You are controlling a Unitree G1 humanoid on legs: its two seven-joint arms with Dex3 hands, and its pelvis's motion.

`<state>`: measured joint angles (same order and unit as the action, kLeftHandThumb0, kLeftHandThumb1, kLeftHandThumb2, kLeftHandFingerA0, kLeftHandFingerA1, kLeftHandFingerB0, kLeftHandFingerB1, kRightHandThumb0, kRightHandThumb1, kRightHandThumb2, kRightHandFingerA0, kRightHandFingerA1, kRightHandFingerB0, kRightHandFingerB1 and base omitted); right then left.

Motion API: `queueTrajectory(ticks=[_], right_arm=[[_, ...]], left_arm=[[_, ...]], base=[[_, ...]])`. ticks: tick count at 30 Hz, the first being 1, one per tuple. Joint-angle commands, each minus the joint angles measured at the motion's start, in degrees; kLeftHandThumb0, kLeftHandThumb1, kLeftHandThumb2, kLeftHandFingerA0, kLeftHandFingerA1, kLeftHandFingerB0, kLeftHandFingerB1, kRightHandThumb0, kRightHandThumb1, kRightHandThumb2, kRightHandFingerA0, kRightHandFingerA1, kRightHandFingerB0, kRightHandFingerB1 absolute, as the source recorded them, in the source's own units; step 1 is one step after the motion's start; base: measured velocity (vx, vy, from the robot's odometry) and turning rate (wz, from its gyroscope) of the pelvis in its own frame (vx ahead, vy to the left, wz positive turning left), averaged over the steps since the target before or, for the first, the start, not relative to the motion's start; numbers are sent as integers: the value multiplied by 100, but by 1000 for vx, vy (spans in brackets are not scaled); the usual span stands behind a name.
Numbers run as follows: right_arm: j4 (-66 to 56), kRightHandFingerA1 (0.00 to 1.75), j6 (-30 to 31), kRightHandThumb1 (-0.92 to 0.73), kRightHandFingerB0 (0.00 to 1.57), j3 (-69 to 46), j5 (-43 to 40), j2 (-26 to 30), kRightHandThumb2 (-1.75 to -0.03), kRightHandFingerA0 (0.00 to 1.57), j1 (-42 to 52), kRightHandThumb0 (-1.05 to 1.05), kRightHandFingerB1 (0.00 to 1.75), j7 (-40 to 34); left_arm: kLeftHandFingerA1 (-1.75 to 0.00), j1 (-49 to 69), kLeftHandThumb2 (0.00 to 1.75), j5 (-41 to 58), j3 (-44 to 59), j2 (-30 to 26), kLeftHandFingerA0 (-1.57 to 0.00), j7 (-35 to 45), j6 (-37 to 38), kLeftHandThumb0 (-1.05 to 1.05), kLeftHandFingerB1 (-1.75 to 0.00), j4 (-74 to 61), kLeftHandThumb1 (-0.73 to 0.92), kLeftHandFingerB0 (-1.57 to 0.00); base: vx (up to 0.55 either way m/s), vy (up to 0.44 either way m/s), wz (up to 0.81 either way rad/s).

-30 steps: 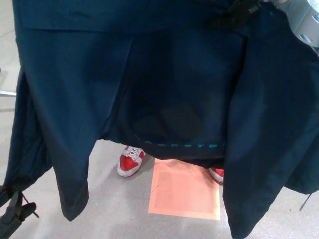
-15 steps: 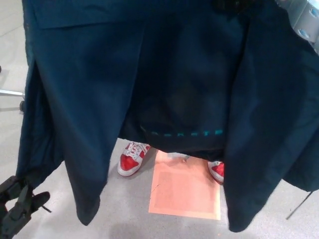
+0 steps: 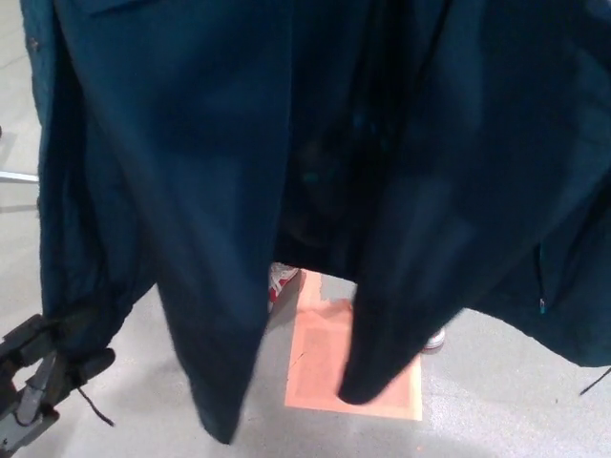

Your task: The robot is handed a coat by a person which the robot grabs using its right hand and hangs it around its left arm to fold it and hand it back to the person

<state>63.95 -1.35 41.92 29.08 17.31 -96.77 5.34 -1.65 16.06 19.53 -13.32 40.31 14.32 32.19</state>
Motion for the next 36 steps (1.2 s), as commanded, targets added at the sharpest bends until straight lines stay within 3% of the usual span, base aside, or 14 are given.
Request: queueTrajectory(ticks=[1,3,4,9,12,14,15,19,21,22,24,30,33,36], right_arm=[[627,109,-723,-81,91,-675,264,-355,-64,109,-2048,-36,91,-2645],[695,123,-831,-79,84,-490,469,-408,-63,104,-2139,-32,94,-2703],[724,110,-856,-77,86,-441,525,-428,-63,104,-2172,-32,84,-2709],[822,138,-1070,-69,89,-378,591,-518,-63,98,-2315,-29,92,-2691],[896,139,-1046,-71,89,-384,601,-585,-63,97,-2394,-30,83,-2614],[937,133,-1055,-73,91,-435,564,-644,-63,97,-2444,-33,80,-2465],[963,124,-1029,-73,90,-426,590,-668,-62,98,-2472,-33,78,-2447],[1019,120,-1098,-73,89,-423,634,-738,-61,100,-2487,-33,94,-2535],[1051,104,-1121,-65,91,-401,668,-776,-60,101,-2533,-33,50,-2492],[1069,103,-1154,-59,86,-419,659,-796,-58,101,-2549,-32,48,-2472],[1096,106,-1206,-62,87,-489,621,-873,-59,99,-2542,-32,50,-2481],[1108,109,-1401,-59,81,-688,605,-1277,-99,96,-2430,-33,83,-2399],[1082,142,-1578,-58,90,-710,677,-1430,-59,85,-2397,-28,66,-2399],[1025,108,-1786,-70,88,-943,500,-1728,-61,98,-2300,-35,56,-2361]], left_arm=[[-40,822,66,1290,-377,-467,-37,1820,-1146,-80,-35,-1722,86,-29],[-53,972,108,1314,-429,-601,-34,1950,-1198,-78,-42,-1930,68,-12],[-39,1024,66,1337,-434,-630,-37,2011,-1200,-82,-35,-1986,86,-29],[-53,1172,108,1434,-473,-871,-33,2356,-1218,-79,-42,-2231,68,-11],[-40,1237,66,1519,-578,-1098,-36,2564,-1417,-84,-35,-2500,86,-28],[-52,1317,110,1614,-693,-1199,-29,2680,-1539,-82,-43,-2798,71,-14],[-40,1335,66,1659,-767,-1291,-36,2765,-1605,-83,-37,-2953,87,-31],[-42,1411,68,1782,-1058,-1476,-38,2954,-1741,-85,-39,-3467,80,-29],[-53,1302,109,1688,-1289,-1580,-33,3006,-1768,-81,-43,-3632,70,-13],[-41,1268,68,1673,-1384,-1607,-38,2957,-1841,-84,-37,-3727,81,-31],[-53,1259,108,1673,-1600,-1632,-34,2829,-2003,-84,-44,-3988,70,-17],[-43,809,68,1308,-2557,-1470,-40,2424,-2383,-85,-39,-4381,77,-31],[-55,589,107,1178,-2884,-1412,-35,2204,-2527,-81,-44,-4486,67,-15],[-51,213,95,1011,-3302,-1239,-29,1895,-2818,-83,-47,-4531,66,-22]], base=[[0,0,0],[0,0,0],[0,0,0],[0,0,0],[0,0,0],[0,0,0],[0,0,0],[0,0,0],[0,0,0],[0,0,0],[0,0,0],[0,0,0],[0,0,0],[0,0,0]])
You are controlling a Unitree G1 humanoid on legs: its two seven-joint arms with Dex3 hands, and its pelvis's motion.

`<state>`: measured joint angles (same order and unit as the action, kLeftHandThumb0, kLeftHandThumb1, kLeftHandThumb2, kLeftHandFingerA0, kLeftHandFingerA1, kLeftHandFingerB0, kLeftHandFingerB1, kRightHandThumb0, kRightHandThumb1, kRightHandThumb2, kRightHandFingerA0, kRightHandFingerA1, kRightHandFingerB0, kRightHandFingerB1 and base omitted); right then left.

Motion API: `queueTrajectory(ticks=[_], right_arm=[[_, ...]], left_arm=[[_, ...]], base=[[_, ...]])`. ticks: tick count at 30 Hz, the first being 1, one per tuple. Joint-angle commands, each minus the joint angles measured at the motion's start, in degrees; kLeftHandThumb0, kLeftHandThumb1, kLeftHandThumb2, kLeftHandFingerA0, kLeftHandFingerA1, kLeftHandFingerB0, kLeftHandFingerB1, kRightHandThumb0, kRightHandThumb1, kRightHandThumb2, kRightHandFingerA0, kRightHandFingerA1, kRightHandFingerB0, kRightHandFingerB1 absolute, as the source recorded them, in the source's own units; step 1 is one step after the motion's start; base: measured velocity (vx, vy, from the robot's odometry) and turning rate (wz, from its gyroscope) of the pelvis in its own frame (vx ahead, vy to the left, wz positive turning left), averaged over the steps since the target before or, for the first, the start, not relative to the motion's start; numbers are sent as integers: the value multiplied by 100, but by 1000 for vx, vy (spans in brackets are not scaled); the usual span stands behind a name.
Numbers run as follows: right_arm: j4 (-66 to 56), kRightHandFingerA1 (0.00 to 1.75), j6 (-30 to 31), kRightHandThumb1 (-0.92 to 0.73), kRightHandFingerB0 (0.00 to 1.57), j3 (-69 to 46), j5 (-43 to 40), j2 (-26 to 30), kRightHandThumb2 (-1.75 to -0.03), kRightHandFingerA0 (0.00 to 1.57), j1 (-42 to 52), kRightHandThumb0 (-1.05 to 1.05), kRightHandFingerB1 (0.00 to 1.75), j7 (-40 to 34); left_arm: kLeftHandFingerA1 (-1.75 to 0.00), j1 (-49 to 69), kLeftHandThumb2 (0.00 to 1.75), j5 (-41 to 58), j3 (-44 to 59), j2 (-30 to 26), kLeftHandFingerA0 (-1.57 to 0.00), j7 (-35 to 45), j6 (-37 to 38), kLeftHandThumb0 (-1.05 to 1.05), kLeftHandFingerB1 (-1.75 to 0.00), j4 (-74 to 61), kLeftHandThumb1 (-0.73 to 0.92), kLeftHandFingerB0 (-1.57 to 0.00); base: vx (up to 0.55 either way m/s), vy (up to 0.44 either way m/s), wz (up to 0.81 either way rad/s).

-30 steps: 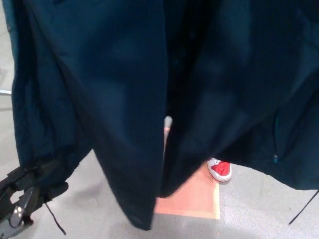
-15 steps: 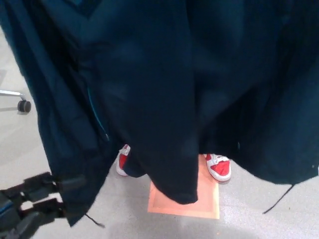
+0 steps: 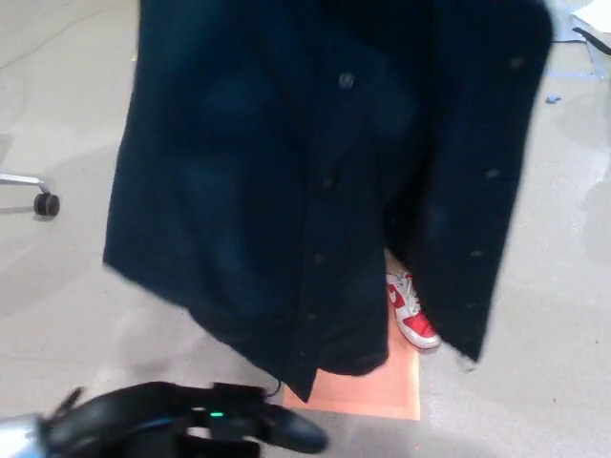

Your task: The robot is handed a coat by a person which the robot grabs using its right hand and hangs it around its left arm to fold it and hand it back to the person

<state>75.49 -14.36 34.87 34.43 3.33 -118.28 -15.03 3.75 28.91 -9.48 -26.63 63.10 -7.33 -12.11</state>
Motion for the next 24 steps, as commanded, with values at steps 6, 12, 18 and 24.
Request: queueTrajectory(ticks=[6,12,18,24], right_arm=[[-219,113,-557,-71,84,-418,-73,-696,-62,92,-100,-34,57,85],[-457,89,-755,-81,75,-970,-484,-1085,-64,86,-3,-38,52,765],[-773,60,-638,-88,69,-1356,-735,-1329,-66,81,-21,-38,51,1531],[-1796,162,-746,-81,86,-1642,-1195,-1648,-70,91,115,-32,85,2372]], left_arm=[[-39,-992,65,-605,-875,664,-26,-831,-714,-81,-34,313,84,-19],[-49,-1919,106,-1013,-985,1719,0,-1854,-883,-39,-48,1145,47,0],[-37,-2587,64,-1178,-817,2509,-22,-2401,-719,-75,-31,2129,76,-20],[-42,-3527,91,-1543,-440,3193,-18,-3467,-620,-76,-40,3431,64,-13]], base=[[0,0,0],[0,0,0],[0,0,0],[0,0,0]])
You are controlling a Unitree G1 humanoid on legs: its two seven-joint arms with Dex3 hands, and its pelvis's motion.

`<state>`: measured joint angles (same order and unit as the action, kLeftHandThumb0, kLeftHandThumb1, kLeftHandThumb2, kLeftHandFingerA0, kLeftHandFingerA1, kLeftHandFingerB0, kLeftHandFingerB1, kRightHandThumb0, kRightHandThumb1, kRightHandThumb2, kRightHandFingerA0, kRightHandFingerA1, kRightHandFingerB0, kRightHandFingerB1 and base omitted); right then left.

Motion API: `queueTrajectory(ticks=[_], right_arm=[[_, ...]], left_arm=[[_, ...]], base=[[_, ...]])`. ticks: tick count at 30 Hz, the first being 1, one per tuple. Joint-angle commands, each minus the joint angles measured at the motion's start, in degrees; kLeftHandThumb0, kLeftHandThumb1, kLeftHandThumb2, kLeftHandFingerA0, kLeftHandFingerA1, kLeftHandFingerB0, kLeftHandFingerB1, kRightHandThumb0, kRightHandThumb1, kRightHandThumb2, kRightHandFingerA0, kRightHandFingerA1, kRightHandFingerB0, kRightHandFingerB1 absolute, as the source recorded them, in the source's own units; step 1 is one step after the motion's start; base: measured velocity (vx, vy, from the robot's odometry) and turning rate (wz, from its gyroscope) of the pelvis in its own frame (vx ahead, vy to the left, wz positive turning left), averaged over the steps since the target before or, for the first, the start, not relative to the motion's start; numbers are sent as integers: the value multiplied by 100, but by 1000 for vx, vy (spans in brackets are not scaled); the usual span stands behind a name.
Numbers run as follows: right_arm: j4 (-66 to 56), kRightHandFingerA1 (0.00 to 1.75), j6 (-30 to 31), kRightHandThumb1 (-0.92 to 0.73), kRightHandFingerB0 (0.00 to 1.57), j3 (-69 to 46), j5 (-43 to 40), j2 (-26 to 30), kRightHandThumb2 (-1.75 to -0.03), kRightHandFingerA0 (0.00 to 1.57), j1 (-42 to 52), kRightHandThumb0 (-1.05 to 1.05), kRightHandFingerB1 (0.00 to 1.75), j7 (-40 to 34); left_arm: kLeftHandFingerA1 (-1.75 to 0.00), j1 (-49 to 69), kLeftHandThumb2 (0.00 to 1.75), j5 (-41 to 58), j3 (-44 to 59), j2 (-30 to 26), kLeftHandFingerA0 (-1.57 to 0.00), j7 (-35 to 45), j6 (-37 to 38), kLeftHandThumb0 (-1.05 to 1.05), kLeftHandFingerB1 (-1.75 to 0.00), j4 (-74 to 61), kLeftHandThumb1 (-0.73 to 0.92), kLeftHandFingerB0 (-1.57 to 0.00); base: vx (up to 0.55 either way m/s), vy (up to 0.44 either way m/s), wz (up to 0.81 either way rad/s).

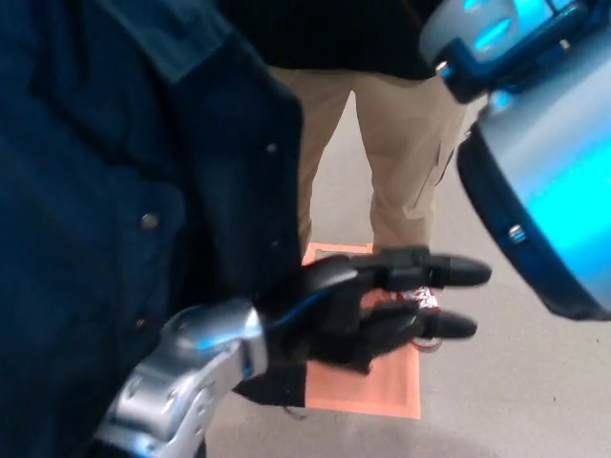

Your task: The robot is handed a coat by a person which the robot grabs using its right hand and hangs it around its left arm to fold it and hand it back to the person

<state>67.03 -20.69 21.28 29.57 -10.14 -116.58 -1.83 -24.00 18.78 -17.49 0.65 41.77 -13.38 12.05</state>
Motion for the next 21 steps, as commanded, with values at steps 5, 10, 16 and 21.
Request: queueTrajectory(ticks=[5,10,16,21], right_arm=[[-2151,115,68,-70,84,-318,-854,-284,-60,96,366,-26,67,1467],[-3171,81,373,-76,83,-474,-1091,-92,-62,96,700,-32,65,1885],[-4368,63,1498,-89,83,-1001,-1432,297,-66,105,901,-34,63,2379],[-5124,70,2458,-86,110,-1491,-1532,1017,-66,89,1067,-33,65,2794]], left_arm=[[-32,-1221,65,-792,521,480,-24,-1534,486,-70,-30,1940,80,-21],[-35,-1711,65,-958,705,521,-23,-1855,1044,-71,-33,2960,83,-23],[-49,-2376,106,-836,1393,213,0,-2475,1333,-36,-47,3964,49,0],[-48,-2931,104,-813,1871,-330,0,-2632,1552,-37,-47,4713,46,0]], base=[[0,0,0],[0,0,0],[0,0,0],[0,0,0]])
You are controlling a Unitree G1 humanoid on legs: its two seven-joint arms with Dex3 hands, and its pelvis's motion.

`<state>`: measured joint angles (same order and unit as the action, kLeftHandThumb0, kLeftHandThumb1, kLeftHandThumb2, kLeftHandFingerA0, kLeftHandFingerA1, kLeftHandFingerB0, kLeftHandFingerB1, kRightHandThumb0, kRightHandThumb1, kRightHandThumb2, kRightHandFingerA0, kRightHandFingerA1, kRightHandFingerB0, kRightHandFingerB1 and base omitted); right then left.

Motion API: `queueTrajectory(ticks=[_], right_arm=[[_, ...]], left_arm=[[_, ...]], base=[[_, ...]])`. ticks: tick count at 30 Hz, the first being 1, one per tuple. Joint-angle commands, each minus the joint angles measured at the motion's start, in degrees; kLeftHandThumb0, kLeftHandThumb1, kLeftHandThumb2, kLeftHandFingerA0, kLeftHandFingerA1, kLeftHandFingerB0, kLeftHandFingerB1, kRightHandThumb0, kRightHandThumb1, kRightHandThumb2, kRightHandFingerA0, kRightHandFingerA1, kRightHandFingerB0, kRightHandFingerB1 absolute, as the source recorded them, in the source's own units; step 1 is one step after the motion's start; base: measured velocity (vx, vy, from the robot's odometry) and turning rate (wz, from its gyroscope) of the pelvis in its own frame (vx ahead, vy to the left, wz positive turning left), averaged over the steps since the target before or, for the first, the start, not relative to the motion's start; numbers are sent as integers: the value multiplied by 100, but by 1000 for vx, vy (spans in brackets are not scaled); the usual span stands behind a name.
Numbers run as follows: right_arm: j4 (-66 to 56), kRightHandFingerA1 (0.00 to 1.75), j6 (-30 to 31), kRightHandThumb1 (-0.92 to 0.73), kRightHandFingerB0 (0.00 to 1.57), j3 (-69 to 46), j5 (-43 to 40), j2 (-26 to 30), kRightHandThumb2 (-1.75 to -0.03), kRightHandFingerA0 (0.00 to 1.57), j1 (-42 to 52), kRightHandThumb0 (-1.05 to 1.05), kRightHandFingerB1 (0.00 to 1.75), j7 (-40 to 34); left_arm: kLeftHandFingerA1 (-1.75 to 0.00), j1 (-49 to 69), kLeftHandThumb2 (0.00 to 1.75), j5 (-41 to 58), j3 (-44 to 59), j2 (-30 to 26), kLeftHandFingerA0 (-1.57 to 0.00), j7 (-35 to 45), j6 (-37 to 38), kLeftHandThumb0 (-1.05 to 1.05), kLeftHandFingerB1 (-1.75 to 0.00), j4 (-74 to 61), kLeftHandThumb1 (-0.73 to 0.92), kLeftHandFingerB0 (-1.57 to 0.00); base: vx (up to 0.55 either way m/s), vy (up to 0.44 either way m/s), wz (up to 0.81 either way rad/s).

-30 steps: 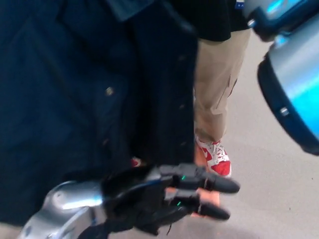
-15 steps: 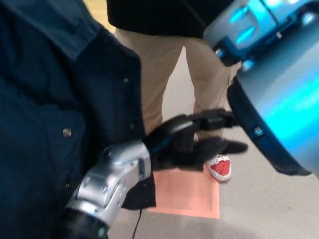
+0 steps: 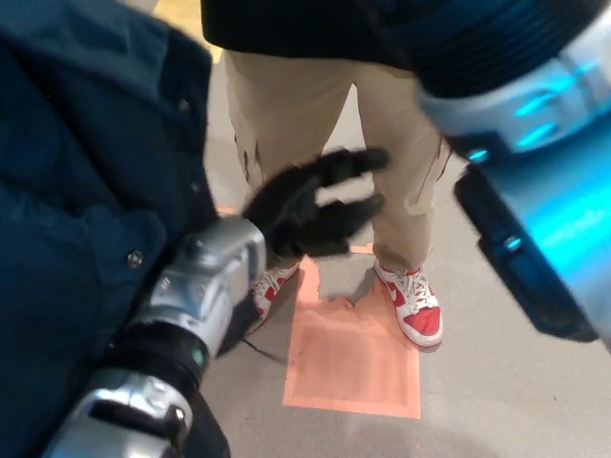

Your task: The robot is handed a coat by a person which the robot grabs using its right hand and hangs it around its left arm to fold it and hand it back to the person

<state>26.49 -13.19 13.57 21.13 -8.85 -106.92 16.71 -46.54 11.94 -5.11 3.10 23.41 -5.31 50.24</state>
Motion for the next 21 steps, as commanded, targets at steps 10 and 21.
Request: queueTrajectory(ticks=[10,21], right_arm=[[-1675,57,1787,-87,109,-2065,-1196,2741,-67,107,1462,-37,62,1216],[-1865,50,1143,-84,114,-3032,-1489,3386,-66,110,5112,-39,55,1207]], left_arm=[[-48,-920,106,64,1358,-1428,0,-594,997,-36,-48,1330,51,0],[-47,-787,106,-203,1353,-1726,0,-515,1135,-36,-47,1390,49,0]], base=[[0,0,0],[0,0,0]])
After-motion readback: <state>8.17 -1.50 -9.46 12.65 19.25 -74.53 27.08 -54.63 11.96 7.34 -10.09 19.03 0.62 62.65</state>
